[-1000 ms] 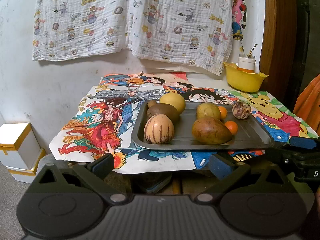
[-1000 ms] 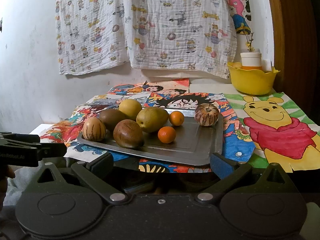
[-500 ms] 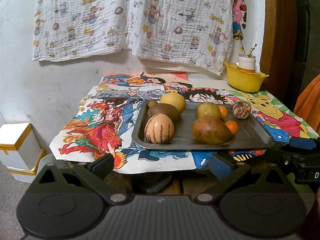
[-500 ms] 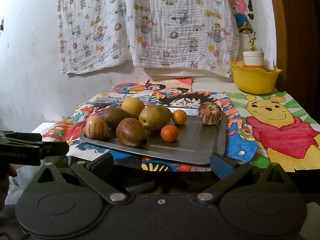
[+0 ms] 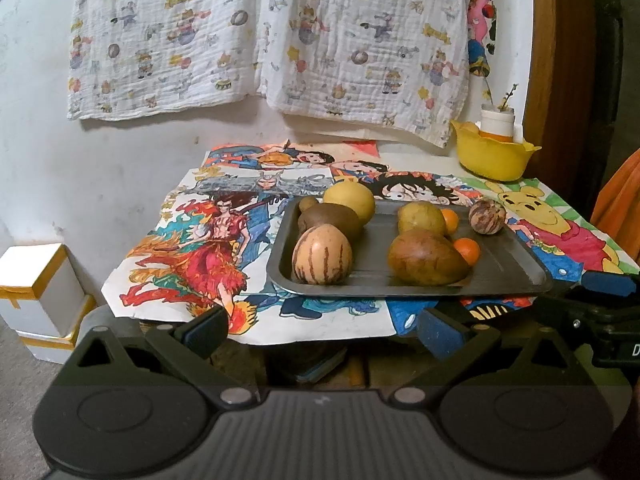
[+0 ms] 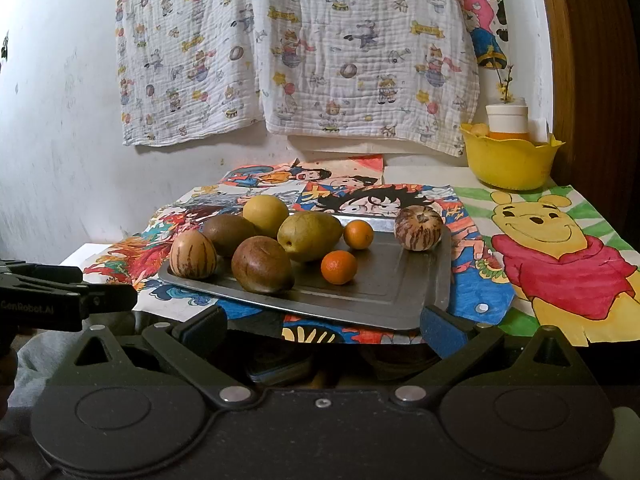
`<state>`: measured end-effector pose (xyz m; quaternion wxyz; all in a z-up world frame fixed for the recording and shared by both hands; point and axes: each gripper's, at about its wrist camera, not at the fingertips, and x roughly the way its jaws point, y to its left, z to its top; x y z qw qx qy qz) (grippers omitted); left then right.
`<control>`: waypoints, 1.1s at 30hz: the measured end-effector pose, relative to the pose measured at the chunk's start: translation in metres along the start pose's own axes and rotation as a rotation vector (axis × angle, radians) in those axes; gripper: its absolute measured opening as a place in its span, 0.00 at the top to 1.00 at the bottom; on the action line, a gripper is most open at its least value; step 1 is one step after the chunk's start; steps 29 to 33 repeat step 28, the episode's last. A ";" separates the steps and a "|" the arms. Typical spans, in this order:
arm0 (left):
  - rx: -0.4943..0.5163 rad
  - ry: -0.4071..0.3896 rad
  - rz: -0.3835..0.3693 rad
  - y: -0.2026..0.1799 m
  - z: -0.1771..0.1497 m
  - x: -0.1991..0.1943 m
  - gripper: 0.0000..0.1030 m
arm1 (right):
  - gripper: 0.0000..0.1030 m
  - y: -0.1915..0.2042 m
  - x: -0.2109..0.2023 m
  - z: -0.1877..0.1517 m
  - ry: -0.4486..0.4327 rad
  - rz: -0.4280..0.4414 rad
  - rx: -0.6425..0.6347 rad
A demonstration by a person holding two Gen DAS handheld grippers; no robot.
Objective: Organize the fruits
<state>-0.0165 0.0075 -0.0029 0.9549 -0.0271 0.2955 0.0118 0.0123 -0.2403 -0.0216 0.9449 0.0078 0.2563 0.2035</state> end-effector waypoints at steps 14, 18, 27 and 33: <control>-0.004 0.004 -0.005 -0.002 0.002 0.000 0.00 | 0.01 0.001 0.000 0.000 0.001 -0.006 -0.003; -0.003 0.003 -0.022 -0.002 0.002 0.000 0.00 | 0.01 -0.002 -0.001 0.001 0.001 -0.011 -0.015; -0.021 -0.004 -0.027 0.001 0.001 -0.002 0.00 | 0.01 -0.009 -0.001 0.002 0.002 -0.021 -0.033; -0.019 -0.004 -0.028 0.001 0.001 -0.002 0.00 | 0.01 -0.009 -0.001 0.002 0.002 -0.020 -0.034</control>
